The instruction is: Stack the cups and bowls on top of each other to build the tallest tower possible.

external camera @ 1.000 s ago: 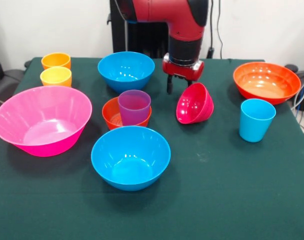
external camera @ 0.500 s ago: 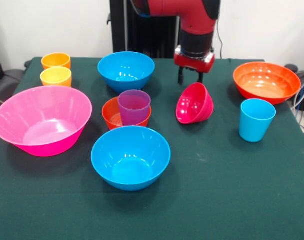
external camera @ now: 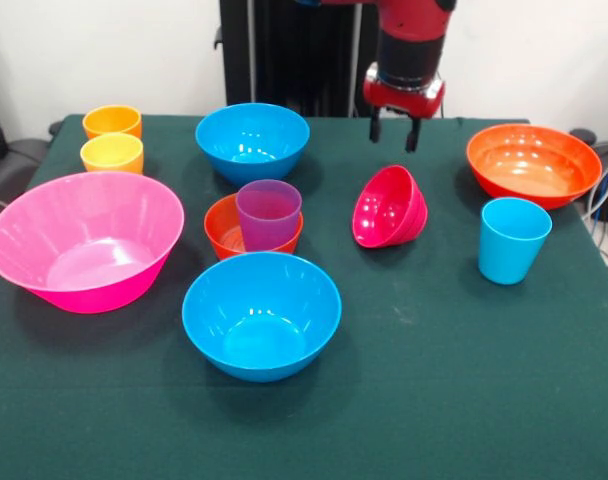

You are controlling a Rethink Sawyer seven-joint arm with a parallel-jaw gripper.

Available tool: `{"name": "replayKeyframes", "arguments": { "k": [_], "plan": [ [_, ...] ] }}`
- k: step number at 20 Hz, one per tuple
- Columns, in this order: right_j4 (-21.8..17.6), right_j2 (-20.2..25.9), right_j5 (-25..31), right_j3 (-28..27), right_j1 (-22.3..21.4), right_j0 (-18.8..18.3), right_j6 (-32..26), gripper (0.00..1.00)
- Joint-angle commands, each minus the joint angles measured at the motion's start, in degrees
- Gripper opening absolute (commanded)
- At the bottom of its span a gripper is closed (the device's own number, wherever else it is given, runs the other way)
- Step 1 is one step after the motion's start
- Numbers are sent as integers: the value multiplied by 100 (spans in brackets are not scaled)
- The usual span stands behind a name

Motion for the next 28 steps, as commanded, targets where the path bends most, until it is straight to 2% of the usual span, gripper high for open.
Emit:
{"name": "replayKeyframes", "arguments": {
  "k": [1, 2, 4, 7, 11, 16, 22, 25, 28],
  "plan": [
    [400, 34, 1398, 286, -1031, 178, 477, 100],
    [373, -55, 1746, 162, -1286, 238, 331, 100],
    [230, -207, 2091, -142, -1533, 362, 104, 100],
    [-7, -265, 2702, -695, -1733, 471, -218, 100],
    [-125, -234, 3150, -960, -1932, 539, -252, 100],
    [-131, -109, 2688, -901, -1738, 482, -1, 100],
    [85, 35, 1444, -658, -1118, 562, 558, 100],
    [148, -1, 1131, -749, -942, 676, 701, 100],
    [141, -13, 1011, -960, -747, 698, 603, 100]
  ]
}}
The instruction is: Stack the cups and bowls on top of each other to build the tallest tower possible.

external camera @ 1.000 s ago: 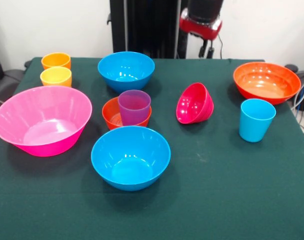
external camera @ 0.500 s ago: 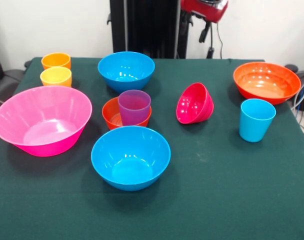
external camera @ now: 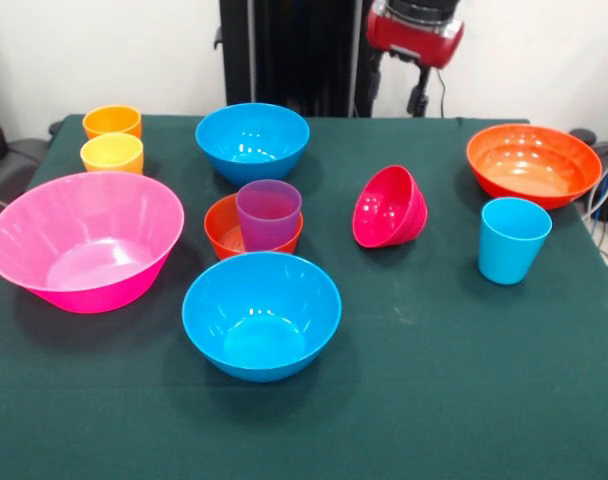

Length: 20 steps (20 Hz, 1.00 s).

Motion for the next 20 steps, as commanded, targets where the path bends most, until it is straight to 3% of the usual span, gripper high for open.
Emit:
{"name": "replayKeyframes", "arguments": {
  "k": [1, 12, 20],
  "plan": [
    [87, 400, -586, -432, 793, 180, 539, 100],
    [32, 253, -617, -680, 899, 254, 416, 100],
    [-70, 26, 575, -781, 64, 280, -53, 100]
  ]
}}
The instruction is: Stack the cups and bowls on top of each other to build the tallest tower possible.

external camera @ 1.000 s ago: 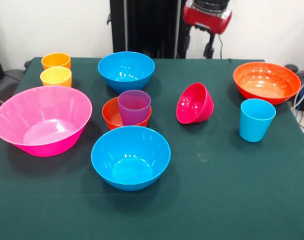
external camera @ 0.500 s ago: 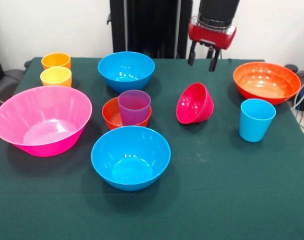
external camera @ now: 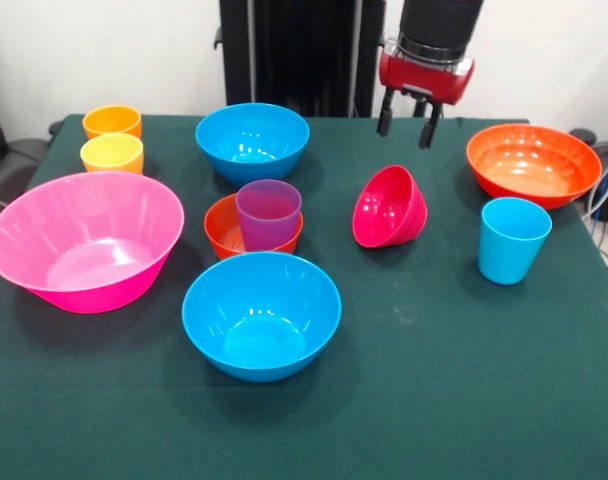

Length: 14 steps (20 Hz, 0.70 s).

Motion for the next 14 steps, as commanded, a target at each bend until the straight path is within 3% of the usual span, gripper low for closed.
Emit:
{"name": "replayKeyframes", "arguments": {
  "k": [1, 14],
  "plan": [
    [-85, 41, 1190, -558, -526, 114, -107, 100],
    [-198, 132, 1214, -744, -475, 110, 20, 100]
  ]
}}
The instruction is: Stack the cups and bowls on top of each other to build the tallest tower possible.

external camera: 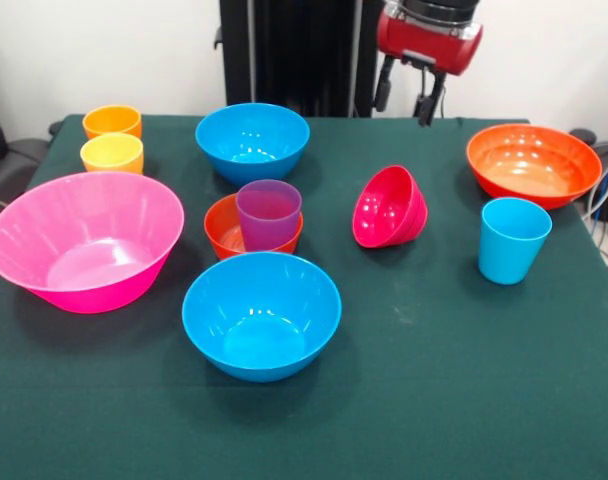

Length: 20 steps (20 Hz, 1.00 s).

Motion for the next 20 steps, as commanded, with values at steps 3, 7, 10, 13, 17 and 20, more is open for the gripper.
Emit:
{"name": "replayKeyframes", "arguments": {
  "k": [3, 7, 10, 13, 17, 20],
  "plan": [
    [-210, 251, 393, -592, 176, 136, 20, 100],
    [-353, 219, 353, -926, 449, 51, -111, 100],
    [-464, 177, 442, -1067, 484, -26, -276, 100],
    [-531, 216, 455, -1256, 566, -119, -443, 100],
    [-603, 274, 526, -1402, 567, -242, -622, 100],
    [-669, 281, 637, -1442, 495, -311, -726, 100]
  ]
}}
